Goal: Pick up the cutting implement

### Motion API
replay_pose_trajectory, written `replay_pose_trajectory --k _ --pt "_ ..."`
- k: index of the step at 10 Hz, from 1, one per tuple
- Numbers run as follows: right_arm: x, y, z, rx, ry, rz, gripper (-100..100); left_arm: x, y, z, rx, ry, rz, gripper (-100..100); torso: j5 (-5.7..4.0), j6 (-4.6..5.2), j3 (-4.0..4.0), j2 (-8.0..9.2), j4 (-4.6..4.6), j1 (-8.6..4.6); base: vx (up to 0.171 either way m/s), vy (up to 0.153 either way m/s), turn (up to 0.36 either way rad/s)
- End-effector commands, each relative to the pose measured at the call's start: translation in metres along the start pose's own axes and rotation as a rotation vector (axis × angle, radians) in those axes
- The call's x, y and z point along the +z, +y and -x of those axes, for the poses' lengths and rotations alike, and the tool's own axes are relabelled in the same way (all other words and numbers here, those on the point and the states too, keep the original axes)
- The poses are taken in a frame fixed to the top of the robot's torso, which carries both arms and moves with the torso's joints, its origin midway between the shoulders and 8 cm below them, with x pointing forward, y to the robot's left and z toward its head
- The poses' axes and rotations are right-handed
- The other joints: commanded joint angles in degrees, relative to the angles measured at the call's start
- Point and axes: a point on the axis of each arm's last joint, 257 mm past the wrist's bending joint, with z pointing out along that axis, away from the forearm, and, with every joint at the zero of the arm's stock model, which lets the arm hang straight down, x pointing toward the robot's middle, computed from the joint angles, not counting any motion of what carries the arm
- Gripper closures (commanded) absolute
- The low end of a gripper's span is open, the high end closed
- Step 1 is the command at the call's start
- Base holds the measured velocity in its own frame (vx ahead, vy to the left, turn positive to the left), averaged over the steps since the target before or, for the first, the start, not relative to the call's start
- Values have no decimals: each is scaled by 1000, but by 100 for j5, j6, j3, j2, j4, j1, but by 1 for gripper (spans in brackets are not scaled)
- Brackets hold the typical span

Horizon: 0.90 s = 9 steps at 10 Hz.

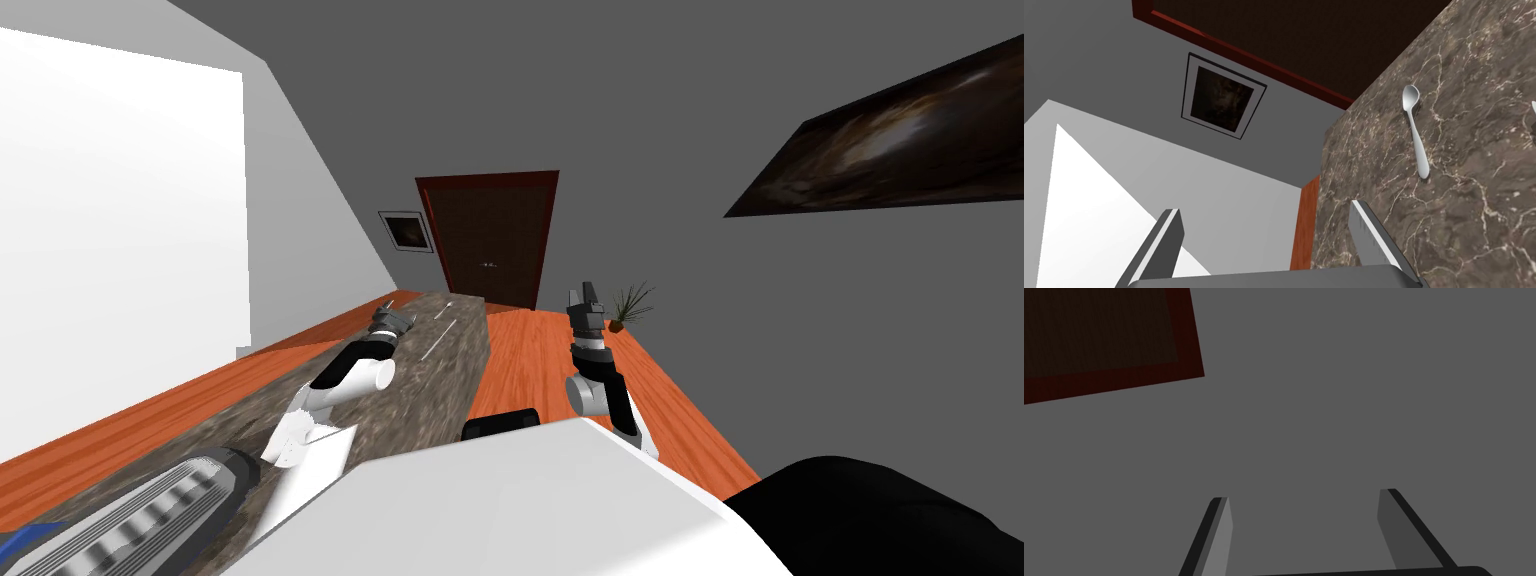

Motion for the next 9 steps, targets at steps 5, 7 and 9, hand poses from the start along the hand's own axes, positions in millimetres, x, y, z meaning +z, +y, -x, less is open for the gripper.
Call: replay_pose_trajectory --k 5,7,9 --pt "0 0 0 0 0 0 0 11 24 25 -98 -88 109 -100 0 -1 -1 -2 -1 1 7 12 -52" --pt "0 0 0 0 0 0 0 14 36 35 -145 -127 157 -100 0 1 -1 -2 0 -1 9 10 -61" --pt "0 0 0 0 0 0 0 16 48 45 -193 -165 203 -100 0 1 -3 -5 -1 0 14 13 -61"
